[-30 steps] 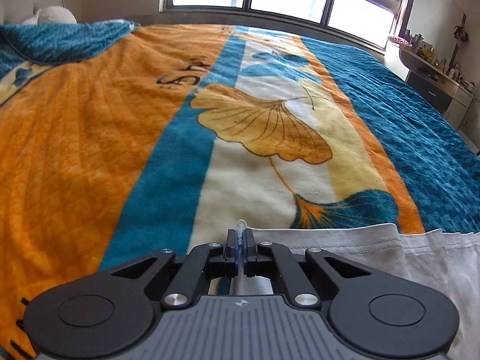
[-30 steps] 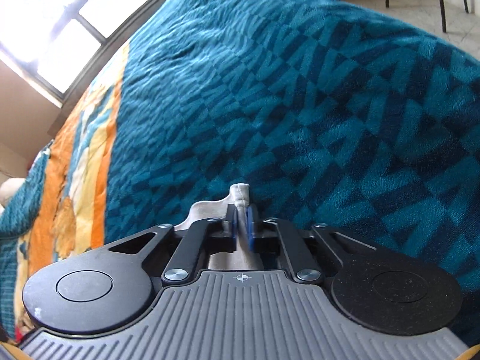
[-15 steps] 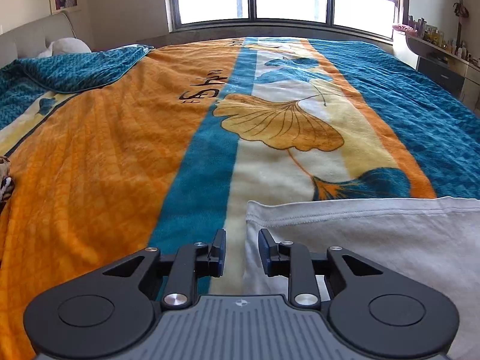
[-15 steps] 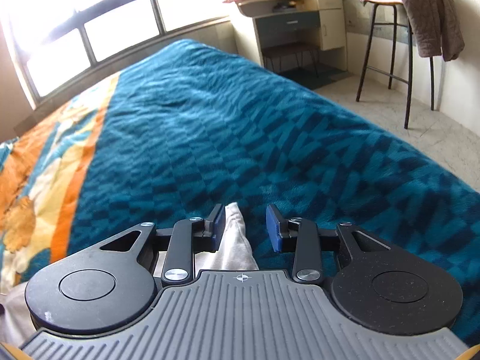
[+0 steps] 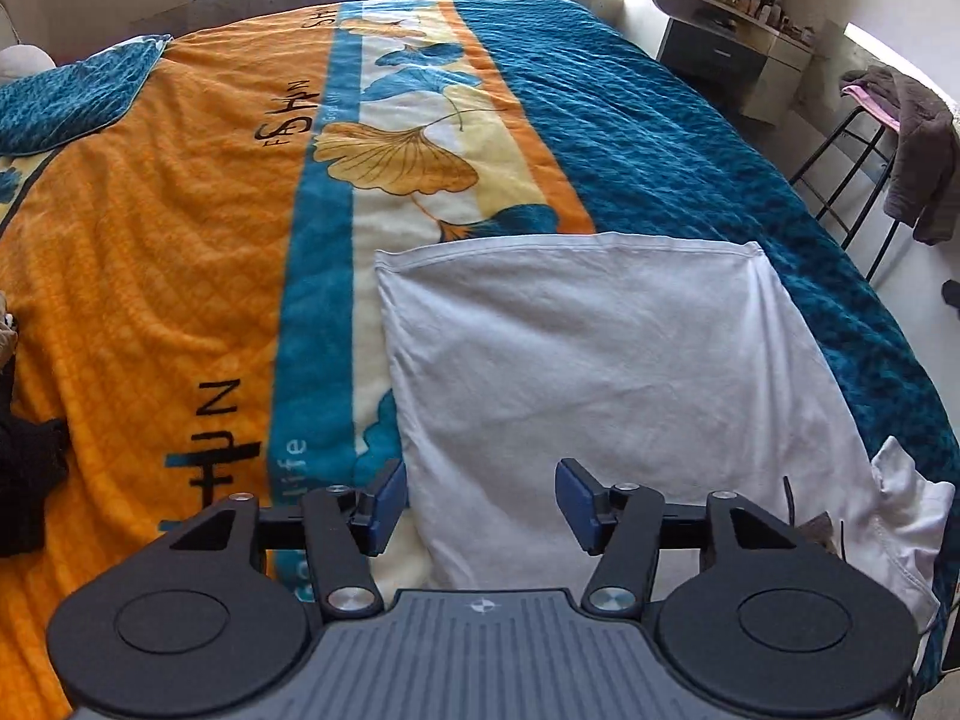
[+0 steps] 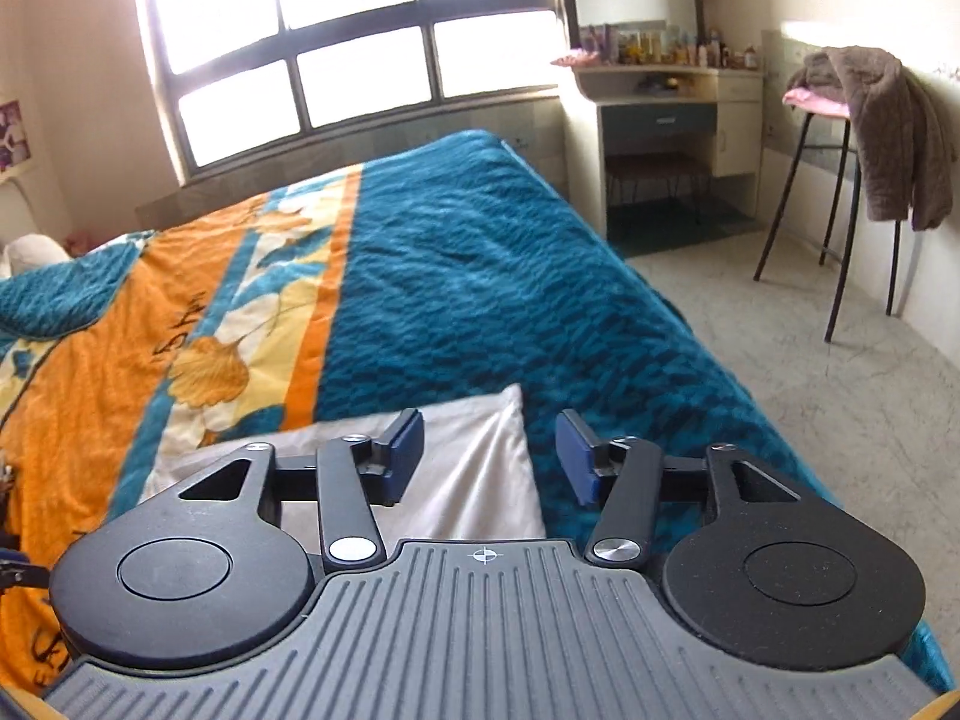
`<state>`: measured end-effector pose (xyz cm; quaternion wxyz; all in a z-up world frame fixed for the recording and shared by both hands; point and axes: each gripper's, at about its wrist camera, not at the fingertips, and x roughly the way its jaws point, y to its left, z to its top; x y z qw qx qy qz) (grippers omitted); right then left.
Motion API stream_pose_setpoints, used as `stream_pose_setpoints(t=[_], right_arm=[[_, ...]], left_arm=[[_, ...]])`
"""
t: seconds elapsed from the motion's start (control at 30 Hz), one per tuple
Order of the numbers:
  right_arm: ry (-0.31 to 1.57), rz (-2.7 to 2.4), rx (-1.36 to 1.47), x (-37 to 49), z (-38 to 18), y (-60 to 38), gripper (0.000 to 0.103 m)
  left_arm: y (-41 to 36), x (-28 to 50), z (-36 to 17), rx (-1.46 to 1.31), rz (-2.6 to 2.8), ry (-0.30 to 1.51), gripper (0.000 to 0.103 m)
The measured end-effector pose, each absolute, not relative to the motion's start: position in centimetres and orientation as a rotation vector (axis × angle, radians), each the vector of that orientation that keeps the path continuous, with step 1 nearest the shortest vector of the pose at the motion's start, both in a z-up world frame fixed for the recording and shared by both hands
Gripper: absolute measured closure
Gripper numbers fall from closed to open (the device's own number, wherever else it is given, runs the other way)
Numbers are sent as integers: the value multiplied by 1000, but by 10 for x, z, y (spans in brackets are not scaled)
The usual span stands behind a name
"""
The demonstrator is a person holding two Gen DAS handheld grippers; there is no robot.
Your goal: Fold clothes
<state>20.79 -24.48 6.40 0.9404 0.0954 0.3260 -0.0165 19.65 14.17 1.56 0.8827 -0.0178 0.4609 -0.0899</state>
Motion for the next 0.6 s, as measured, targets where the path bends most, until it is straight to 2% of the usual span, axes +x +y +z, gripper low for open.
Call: stream_pose_setpoints(t=[0.03, 0.07, 0.1, 0.17, 0.27, 0.33, 0.37, 0.5, 0.6], right_arm=[[707, -17, 204, 208, 51, -242, 68], [752, 4, 224, 212, 34, -240, 87], [793, 33, 266, 218, 12, -238, 99], [853, 93, 354, 231, -32, -232, 100], [881, 237, 491, 254, -81, -221, 99], [918, 302, 573, 268, -110, -218, 99], [903, 201, 522, 270, -117, -221, 99], [762, -271, 360, 255, -120, -269, 103], [742, -398, 460, 237, -110, -306, 102]], left_arm=[[134, 191, 3, -35, -176, 928, 48], [126, 187, -12, -36, -153, 899, 55], [118, 186, -28, -52, -122, 877, 75], [107, 189, -56, -103, -73, 831, 103], [93, 197, -84, -146, -46, 762, 101], [87, 206, -100, -80, 25, 791, 101], [89, 209, -105, -50, 65, 809, 100], [111, 212, -112, 27, 181, 854, 98], [114, 201, -100, 13, 154, 846, 95]])
